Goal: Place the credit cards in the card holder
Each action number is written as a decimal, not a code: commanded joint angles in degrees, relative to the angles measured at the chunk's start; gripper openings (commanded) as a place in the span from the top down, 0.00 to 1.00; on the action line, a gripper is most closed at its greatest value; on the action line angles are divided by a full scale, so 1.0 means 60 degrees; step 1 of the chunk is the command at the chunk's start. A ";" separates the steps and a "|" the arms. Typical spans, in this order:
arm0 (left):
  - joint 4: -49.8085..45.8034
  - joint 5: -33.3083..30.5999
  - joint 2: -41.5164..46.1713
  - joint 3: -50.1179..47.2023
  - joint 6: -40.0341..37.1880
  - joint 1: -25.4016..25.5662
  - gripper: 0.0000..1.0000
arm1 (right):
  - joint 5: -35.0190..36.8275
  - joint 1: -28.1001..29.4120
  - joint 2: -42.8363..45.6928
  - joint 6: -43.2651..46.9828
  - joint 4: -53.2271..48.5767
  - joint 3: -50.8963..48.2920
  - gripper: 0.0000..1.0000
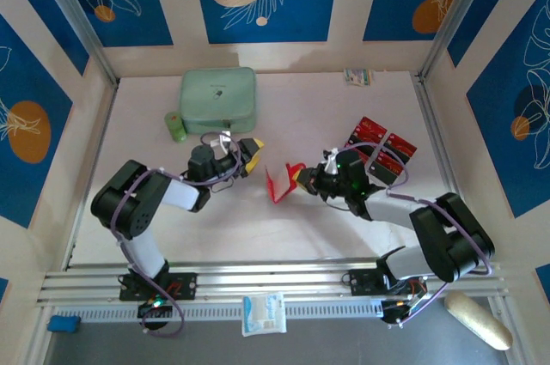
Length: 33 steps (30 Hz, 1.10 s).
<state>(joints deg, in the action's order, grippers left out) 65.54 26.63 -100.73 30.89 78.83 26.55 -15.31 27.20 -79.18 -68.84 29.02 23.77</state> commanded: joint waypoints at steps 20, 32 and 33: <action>-1.3084 -0.3210 0.1981 0.4921 -0.6996 0.2343 0.10 | 0.4056 0.1817 0.0769 -0.0006 -0.1001 -0.0829 1.00; -0.8655 -0.2320 0.1222 0.4513 -0.3595 0.3009 0.06 | 0.4764 0.2348 0.0814 -0.0234 -0.1131 -0.0812 1.00; -0.8395 -0.2262 0.1097 0.4475 -0.3318 0.3067 0.06 | 0.4785 0.2369 0.0769 -0.0249 -0.1101 -0.0832 1.00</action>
<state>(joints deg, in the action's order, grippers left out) 6.59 11.35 -92.51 58.94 52.25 43.79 11.05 40.88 -74.13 -69.49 22.26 19.09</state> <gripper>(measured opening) 0.935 0.061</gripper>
